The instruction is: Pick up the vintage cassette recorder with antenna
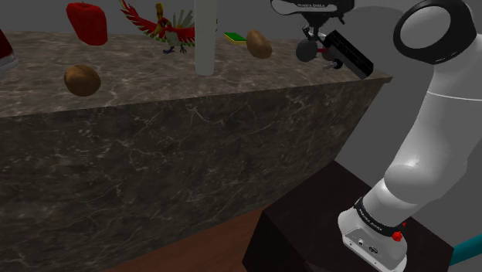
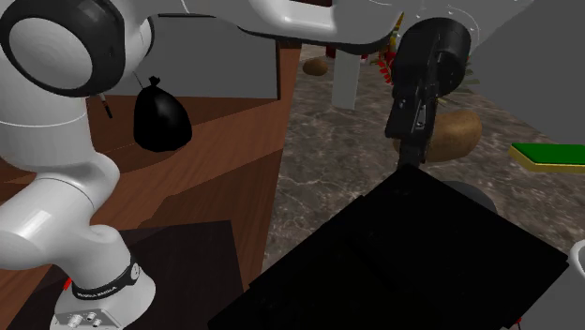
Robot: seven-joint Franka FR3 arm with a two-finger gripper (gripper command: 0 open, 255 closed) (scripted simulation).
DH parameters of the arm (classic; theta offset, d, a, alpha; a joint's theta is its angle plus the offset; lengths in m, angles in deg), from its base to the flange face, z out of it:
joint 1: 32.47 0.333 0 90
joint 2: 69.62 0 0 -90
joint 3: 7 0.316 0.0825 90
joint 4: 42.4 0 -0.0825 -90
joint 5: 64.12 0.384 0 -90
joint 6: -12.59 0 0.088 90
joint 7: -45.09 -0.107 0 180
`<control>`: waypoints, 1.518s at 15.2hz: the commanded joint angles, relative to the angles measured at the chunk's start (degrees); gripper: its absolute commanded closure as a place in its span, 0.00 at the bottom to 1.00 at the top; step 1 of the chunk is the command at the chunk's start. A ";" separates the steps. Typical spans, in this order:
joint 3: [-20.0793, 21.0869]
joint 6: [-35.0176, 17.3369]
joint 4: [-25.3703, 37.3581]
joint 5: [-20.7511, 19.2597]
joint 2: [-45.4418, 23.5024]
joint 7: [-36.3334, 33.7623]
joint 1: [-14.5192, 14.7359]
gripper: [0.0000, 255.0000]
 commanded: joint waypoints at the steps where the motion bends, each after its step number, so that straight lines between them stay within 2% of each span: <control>1: -1.14 2.61 5.77 -4.18 -4.49 0.80 0.83 0.00; 8: -0.84 -0.83 -1.09 -1.60 -3.23 -4.30 -0.17 0.00; 10: -0.80 -0.82 -1.09 -1.61 -3.23 -4.31 -0.20 0.00; 11: -0.77 -0.80 -1.25 -1.58 -3.09 -4.34 -0.18 1.00; 20: -0.75 -0.81 -1.09 -1.62 -3.24 -4.31 -0.23 1.00; 23: -0.88 0.53 1.45 -2.55 -3.61 -2.38 0.15 1.00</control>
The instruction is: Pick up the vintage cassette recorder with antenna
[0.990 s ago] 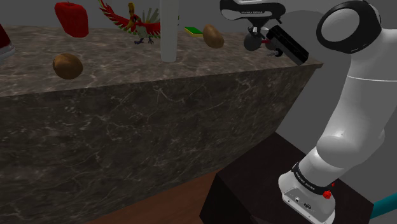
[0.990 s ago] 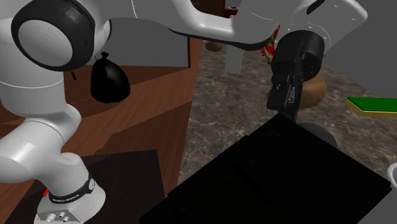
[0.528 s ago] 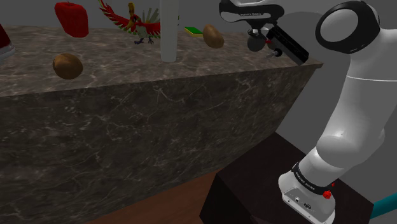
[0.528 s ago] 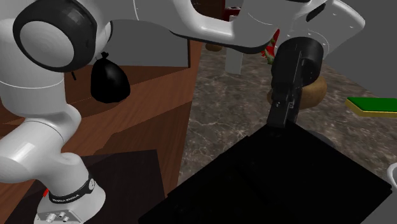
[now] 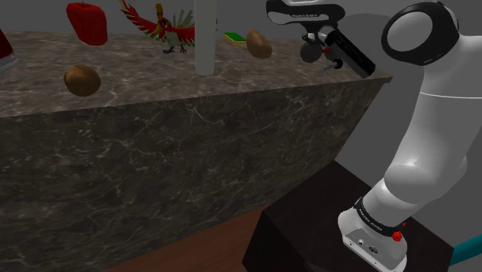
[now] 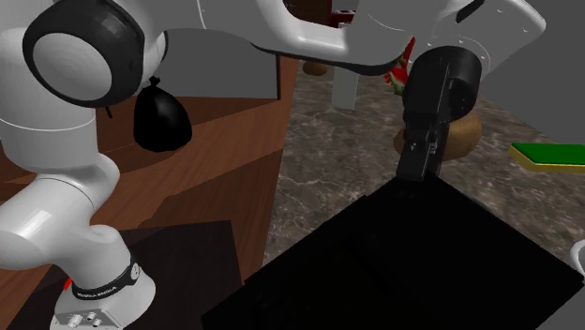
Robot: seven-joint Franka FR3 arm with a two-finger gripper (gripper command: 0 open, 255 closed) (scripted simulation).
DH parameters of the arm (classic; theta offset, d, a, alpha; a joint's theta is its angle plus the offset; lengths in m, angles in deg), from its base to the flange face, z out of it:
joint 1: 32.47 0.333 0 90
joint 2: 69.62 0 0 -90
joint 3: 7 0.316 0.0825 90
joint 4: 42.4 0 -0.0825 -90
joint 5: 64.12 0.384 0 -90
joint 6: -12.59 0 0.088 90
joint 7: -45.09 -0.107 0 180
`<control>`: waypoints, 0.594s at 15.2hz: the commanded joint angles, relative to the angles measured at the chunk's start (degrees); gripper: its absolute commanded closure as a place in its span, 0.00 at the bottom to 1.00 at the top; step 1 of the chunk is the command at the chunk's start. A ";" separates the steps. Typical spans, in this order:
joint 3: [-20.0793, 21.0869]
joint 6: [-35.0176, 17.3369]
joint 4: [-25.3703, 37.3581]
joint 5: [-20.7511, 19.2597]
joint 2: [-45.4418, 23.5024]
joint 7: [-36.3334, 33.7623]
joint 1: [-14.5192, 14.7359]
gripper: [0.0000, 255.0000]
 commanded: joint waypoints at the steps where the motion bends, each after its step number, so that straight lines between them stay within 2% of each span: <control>1: -0.10 0.81 1.32 -0.57 -0.04 1.15 0.21 1.00; 9: -0.70 4.47 9.57 -3.75 -2.06 7.07 1.57 1.00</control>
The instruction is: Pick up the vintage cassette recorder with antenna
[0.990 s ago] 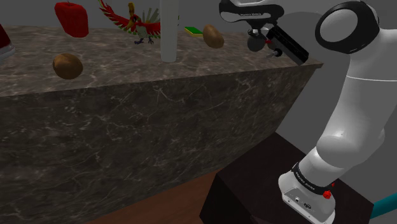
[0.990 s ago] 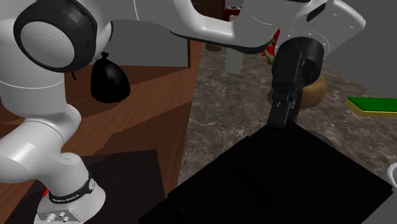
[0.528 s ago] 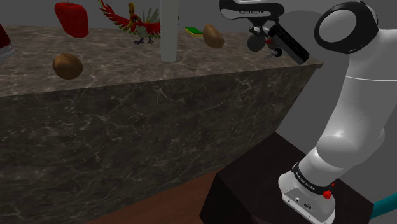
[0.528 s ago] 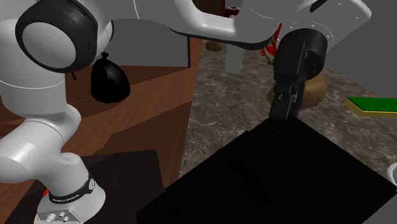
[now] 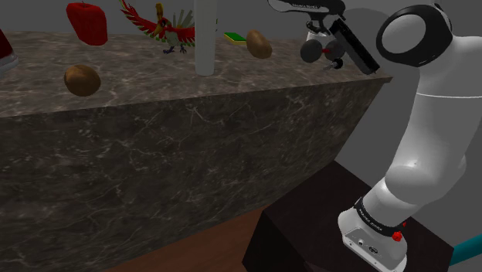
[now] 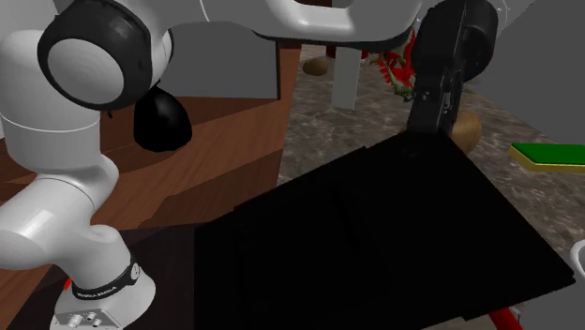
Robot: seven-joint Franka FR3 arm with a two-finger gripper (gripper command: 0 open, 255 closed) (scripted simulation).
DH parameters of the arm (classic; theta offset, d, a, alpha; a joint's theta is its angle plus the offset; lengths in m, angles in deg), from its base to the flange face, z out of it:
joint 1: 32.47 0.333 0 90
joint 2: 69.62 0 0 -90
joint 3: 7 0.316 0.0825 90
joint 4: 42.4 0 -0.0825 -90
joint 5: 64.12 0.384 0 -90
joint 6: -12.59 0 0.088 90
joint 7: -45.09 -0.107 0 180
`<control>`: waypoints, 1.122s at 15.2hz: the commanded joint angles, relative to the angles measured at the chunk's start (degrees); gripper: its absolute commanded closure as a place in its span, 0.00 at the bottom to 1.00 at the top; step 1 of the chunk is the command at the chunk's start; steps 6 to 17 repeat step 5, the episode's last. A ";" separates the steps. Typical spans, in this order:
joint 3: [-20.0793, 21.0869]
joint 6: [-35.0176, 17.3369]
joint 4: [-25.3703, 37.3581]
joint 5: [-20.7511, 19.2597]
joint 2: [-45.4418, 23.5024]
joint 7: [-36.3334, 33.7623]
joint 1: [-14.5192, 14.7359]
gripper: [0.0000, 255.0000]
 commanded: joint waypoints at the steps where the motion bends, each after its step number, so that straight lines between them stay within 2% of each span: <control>1: -0.25 0.91 2.60 -1.06 -0.80 1.79 0.36 1.00; 4: -0.52 1.92 5.34 -2.15 -1.69 3.67 0.85 1.00; 17: -0.53 1.91 5.34 -2.15 -1.69 3.67 0.85 1.00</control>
